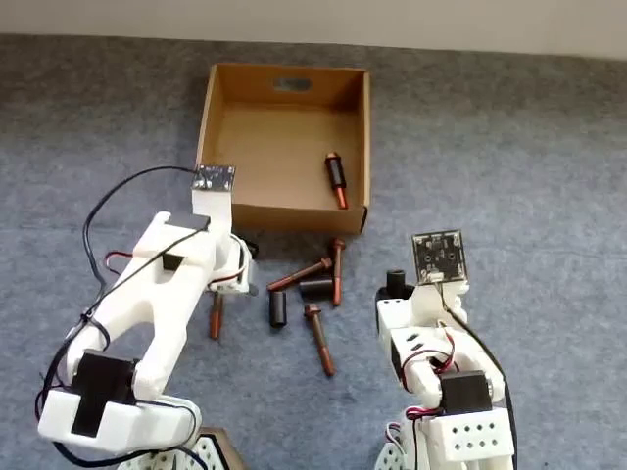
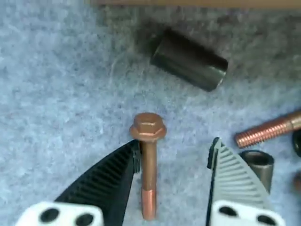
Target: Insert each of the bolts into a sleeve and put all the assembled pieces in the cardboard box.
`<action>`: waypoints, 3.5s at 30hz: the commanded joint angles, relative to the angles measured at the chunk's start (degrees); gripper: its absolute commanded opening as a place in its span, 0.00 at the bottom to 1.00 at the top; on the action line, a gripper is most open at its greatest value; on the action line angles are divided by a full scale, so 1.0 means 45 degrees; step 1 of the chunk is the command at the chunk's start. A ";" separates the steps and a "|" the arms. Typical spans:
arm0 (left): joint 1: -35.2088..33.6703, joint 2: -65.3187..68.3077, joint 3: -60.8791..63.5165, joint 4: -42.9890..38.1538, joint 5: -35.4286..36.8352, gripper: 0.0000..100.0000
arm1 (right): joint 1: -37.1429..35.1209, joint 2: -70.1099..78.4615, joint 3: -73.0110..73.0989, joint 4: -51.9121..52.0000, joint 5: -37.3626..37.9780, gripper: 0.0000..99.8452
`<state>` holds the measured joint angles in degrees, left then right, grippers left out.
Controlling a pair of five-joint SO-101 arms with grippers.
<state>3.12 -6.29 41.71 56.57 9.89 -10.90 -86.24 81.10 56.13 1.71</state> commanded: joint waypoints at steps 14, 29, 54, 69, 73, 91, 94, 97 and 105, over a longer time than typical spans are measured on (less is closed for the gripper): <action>-0.0127 0.0947 0.0029 -0.0313 0.0059 0.07 | 0.0127 -0.0127 -0.0107 -0.0068 -0.0078 0.01; 0.0264 0.3448 -0.2178 0.1211 0.0059 0.01 | 0.0127 -0.0127 -0.0107 -0.0068 -0.0098 0.01; 0.0283 -1.0422 0.0518 0.1114 0.0156 0.01 | -0.3292 -0.0049 -0.3429 -0.1455 -0.0137 0.01; 0.2882 -1.4037 0.0635 -0.3048 0.3868 0.01 | -0.4620 -0.0049 -0.1670 -0.7785 -0.1348 0.01; 0.3702 -1.4076 0.0635 -0.4454 0.3849 0.01 | -0.4581 -0.0107 -0.1143 -0.7863 -0.1348 0.01; 0.5363 -1.4173 0.3878 -0.9846 0.3849 0.01 | -0.4034 -0.0127 -0.1084 -0.7863 -0.1426 0.01; 0.5363 -1.4173 0.3585 -0.9807 0.3849 0.01 | -0.4034 -0.0127 -0.1084 -0.7844 -0.1426 0.01; 0.5343 -1.4154 0.3018 -0.9788 0.3849 0.01 | -0.4034 -0.0127 -0.1084 -0.7844 -0.1426 0.01; 0.5343 -1.4037 0.2393 -0.9807 0.3849 0.01 | -0.4034 -0.0127 -0.1084 -0.7844 -0.1426 0.01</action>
<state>26.59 -69.05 55.87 14.02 27.03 -29.63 -86.15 76.53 22.20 -4.00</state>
